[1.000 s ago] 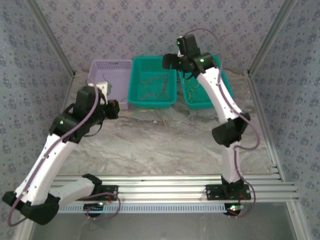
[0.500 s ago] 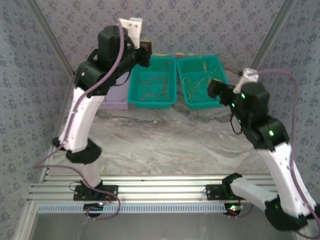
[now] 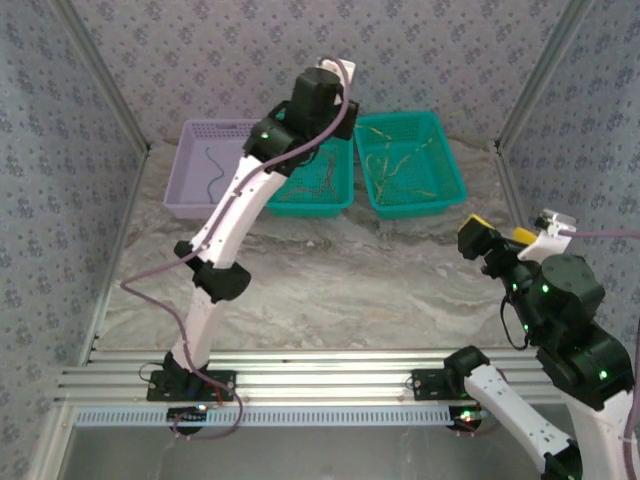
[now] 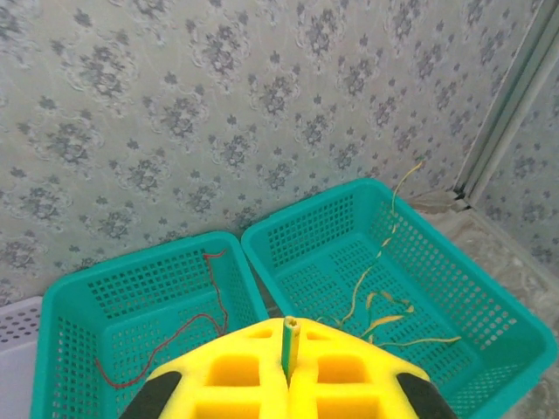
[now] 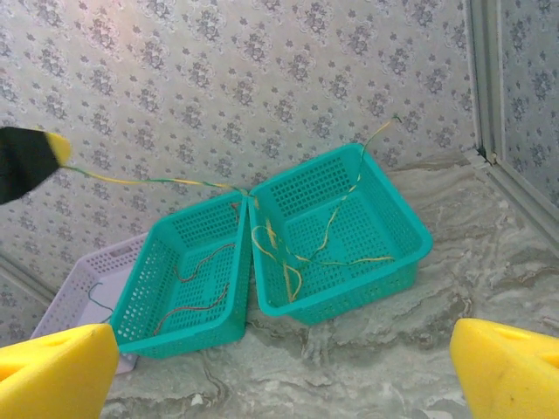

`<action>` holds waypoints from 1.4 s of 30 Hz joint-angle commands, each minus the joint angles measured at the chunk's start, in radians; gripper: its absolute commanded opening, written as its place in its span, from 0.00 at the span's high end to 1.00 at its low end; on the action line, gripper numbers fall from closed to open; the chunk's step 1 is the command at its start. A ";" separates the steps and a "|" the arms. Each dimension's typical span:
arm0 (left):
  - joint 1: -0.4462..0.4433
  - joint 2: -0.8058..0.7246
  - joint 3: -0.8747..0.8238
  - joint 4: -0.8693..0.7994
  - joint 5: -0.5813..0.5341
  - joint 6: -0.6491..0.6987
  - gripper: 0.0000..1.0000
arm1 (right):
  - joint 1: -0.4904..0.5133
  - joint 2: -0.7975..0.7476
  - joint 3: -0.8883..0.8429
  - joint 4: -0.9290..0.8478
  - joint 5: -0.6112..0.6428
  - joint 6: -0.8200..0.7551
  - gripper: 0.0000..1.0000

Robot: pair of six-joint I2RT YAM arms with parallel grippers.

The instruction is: Untangle the cables

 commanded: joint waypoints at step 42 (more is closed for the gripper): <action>-0.108 0.575 0.045 0.214 0.045 -0.078 1.00 | -0.026 -0.177 -0.211 -0.155 -0.118 0.069 0.00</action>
